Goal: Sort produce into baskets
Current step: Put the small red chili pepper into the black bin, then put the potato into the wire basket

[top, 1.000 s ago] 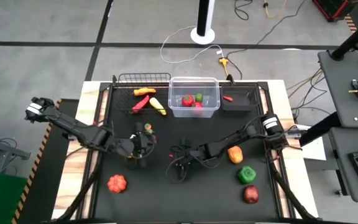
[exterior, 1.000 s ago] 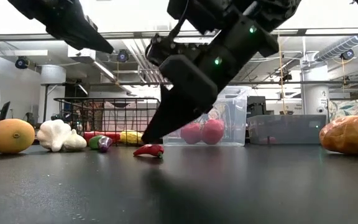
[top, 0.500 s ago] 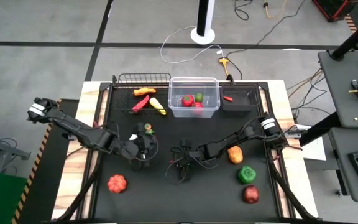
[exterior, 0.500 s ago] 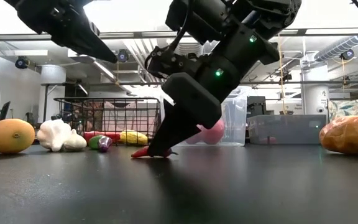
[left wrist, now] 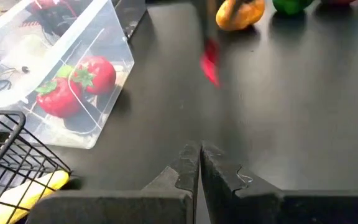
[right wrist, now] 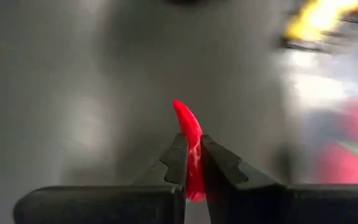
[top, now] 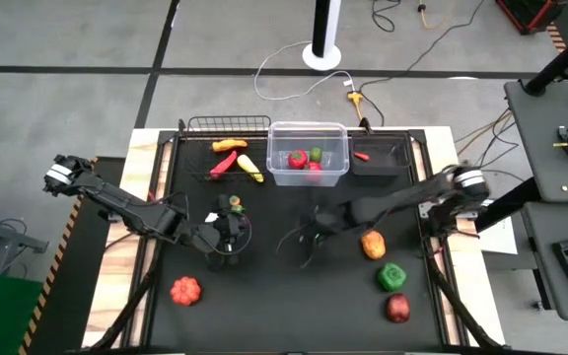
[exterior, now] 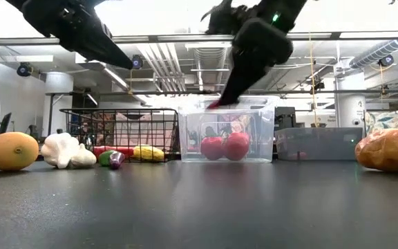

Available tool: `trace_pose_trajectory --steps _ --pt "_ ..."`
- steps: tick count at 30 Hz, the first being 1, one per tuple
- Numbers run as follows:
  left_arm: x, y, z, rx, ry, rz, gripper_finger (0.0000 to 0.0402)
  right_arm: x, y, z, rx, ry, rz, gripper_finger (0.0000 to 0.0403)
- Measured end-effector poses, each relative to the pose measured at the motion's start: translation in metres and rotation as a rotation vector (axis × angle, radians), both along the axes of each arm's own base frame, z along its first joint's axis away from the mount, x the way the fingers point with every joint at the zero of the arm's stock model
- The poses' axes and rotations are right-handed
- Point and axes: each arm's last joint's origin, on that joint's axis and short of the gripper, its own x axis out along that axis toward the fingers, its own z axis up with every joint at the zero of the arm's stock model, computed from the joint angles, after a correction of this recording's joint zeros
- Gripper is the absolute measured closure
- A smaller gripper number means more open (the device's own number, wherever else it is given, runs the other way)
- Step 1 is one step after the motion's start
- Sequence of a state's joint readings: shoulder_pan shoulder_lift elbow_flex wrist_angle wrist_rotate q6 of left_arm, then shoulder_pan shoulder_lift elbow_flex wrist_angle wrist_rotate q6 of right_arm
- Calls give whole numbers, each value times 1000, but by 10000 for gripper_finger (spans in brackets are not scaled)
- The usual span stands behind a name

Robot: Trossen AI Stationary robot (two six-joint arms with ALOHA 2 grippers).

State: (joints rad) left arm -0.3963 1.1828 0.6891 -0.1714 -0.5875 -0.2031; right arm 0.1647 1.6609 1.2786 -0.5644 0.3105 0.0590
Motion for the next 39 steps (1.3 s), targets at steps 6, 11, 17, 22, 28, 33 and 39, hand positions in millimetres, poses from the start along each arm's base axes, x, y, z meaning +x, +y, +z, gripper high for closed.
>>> trace_pose_trajectory --steps 6,11,17,22,28,33,39 --pt "1 0 1 14 -18 12 402 -49 -53 57 -148 -34 -318 380" --pt "1 2 3 43 -47 62 402 -90 -110 86 -35 -146 -740 380" --pt "2 2 5 41 -68 71 402 -133 -170 83 9 -68 -1086 380" --pt "2 2 5 47 -72 82 402 -153 -208 60 58 79 -1237 380" --pt "2 2 5 49 -73 85 402 -157 -232 35 61 194 -1297 377" --pt "2 2 5 49 -73 85 402 -152 -238 22 65 237 -1307 332" --pt "2 2 5 45 -74 86 402 -149 -242 17 44 251 -1287 263"
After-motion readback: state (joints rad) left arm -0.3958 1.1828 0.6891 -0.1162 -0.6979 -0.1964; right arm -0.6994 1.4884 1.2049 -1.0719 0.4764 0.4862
